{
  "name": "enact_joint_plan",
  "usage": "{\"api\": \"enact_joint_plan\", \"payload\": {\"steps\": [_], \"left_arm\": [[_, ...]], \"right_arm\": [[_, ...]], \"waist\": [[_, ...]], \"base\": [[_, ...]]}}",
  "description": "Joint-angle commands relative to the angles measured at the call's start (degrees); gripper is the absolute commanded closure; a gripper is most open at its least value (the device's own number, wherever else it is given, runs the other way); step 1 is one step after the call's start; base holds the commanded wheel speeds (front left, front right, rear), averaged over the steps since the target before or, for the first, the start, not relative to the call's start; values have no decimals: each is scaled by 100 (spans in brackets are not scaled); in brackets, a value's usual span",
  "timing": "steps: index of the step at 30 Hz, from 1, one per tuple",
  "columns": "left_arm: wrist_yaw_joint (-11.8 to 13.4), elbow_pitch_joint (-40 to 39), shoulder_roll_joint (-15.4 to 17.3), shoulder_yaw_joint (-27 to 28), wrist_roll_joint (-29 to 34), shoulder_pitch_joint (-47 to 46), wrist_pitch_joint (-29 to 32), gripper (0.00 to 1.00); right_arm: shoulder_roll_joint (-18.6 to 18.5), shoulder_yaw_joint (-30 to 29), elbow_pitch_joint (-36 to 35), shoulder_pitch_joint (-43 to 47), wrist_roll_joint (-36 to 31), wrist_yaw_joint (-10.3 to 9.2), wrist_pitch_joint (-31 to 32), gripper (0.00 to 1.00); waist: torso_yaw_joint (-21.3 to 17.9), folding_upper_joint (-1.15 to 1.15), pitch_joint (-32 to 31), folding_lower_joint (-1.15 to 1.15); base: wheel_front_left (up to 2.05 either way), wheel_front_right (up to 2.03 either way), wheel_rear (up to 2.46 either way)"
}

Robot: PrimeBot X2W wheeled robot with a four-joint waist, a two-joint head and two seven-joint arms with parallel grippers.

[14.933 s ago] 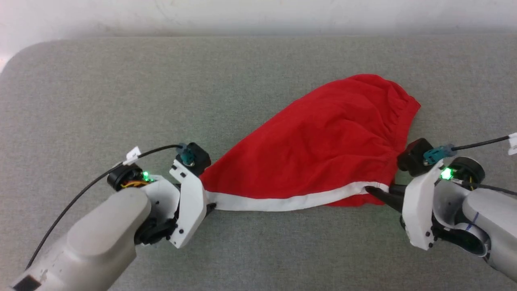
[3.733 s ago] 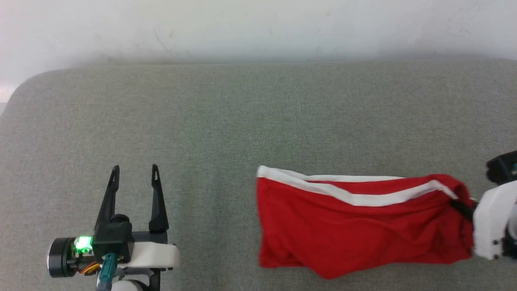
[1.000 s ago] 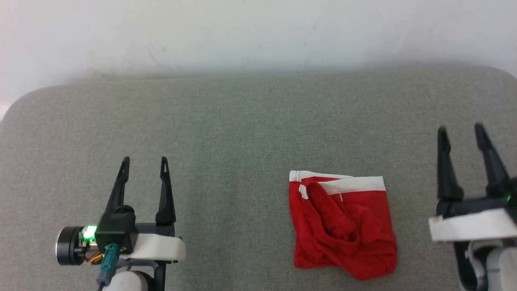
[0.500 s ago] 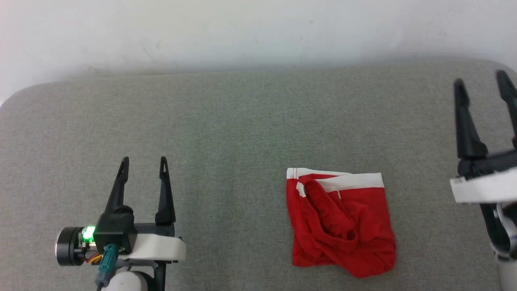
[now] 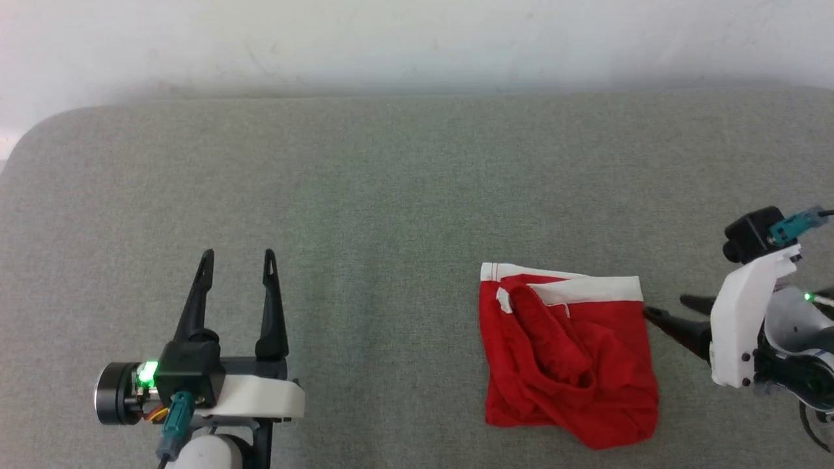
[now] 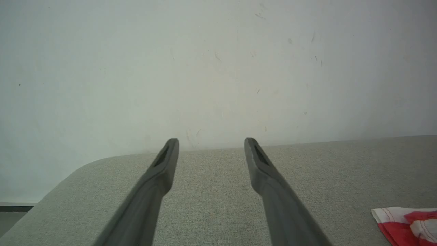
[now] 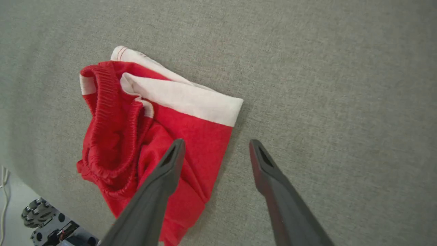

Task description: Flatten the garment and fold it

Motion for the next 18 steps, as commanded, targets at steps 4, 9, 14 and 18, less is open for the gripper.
{"api": "enact_joint_plan", "payload": {"steps": [4, 9, 14, 18], "left_arm": [[-30, -59, -32, 44, 35, -136, -27, 0], [-46, -72, -19, 91, 53, -235, -27, 0], [-63, -65, 13, 118, 80, -314, -27, 0], [-39, -46, 40, 162, 90, -281, -27, 0]], "right_arm": [[209, 75, 395, 157, 623, -5, 256, 0], [648, 234, 966, 123, 798, -5, -130, 0], [773, 776, 1329, 153, 721, -5, -542, 0], [571, 1092, 1286, -71, 701, -5, -986, 100]], "waist": [[79, -1, 216, 0], [75, -1, 365, 0], [46, -1, 424, 0], [-100, -1, 366, 0]], "base": [[0, 0, 0], [0, 0, 0], [0, 0, 0], [0, 0, 0]]}}
